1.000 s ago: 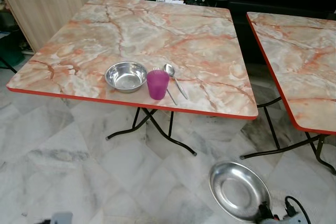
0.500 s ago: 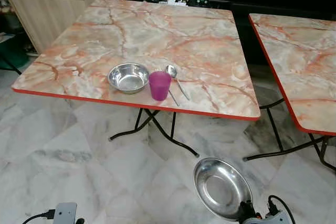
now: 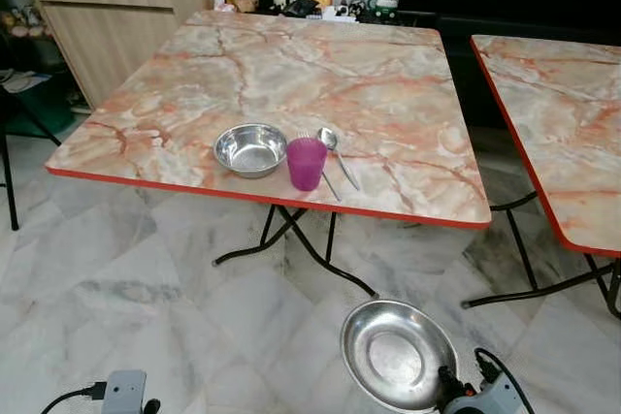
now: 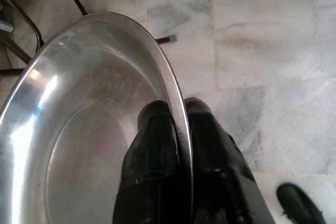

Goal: Setting the table

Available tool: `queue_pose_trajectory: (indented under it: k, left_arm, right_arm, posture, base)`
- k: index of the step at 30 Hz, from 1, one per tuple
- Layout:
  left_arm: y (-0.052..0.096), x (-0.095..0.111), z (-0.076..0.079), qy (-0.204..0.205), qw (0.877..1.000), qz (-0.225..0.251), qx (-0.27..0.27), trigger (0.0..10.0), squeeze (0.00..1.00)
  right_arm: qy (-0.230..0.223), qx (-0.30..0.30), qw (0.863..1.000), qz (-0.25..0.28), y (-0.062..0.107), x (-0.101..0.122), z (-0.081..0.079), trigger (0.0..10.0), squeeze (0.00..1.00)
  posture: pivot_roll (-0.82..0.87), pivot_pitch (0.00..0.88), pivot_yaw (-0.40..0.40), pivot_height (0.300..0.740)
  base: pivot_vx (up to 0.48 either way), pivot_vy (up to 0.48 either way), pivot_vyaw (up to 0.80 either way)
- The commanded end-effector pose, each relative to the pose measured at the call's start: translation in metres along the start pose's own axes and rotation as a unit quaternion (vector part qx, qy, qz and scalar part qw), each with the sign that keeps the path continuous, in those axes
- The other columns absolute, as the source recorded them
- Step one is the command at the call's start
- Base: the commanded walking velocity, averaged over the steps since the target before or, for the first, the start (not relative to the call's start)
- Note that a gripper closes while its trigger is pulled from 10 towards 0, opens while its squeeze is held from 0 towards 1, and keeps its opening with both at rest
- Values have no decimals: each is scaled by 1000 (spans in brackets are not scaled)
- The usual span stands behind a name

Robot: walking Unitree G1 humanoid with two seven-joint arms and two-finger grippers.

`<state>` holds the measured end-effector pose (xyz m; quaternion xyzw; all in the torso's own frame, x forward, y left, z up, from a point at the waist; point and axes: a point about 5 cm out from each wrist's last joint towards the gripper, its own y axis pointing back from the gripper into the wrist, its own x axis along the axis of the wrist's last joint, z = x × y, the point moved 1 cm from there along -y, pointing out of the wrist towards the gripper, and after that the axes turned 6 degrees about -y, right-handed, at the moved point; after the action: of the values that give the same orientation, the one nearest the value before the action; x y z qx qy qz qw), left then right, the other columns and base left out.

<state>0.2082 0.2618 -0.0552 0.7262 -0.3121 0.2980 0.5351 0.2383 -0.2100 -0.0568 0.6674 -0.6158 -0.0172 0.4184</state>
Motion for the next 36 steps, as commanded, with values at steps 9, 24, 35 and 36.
queue_pose_trajectory:
  k: [9, 24, 35, 36]
  left_arm:
    - [4, -14, 4, -15, 999, -31, -20, 10000, 0]
    - [11, -28, 16, -29, 998, -47, -41, 10000, 0]
    - [13, -32, 20, -28, 997, -53, -45, 10000, 0]
    - [13, -32, 20, -28, 997, -53, -45, 10000, 0]
  right_arm:
    - [-79, -34, 996, 37, 6, 3, 16, 10000, 0]
    - [-71, -28, 996, 46, 4, 9, 13, 10000, 0]
    - [-56, -25, 997, 47, 2, 11, 8, 10000, 0]
    - [-57, -25, 997, 46, 2, 11, 8, 10000, 0]
  posture:
    - [118, 93, -6, 740]
    - [89, 113, -27, 740]
    - [82, 111, -35, 740]
    - [82, 111, -35, 740]
  base:
    - [0, 0, 0]
    - [0, -358, 0]
    - [0, -480, -288]
    - [0, -480, 0]
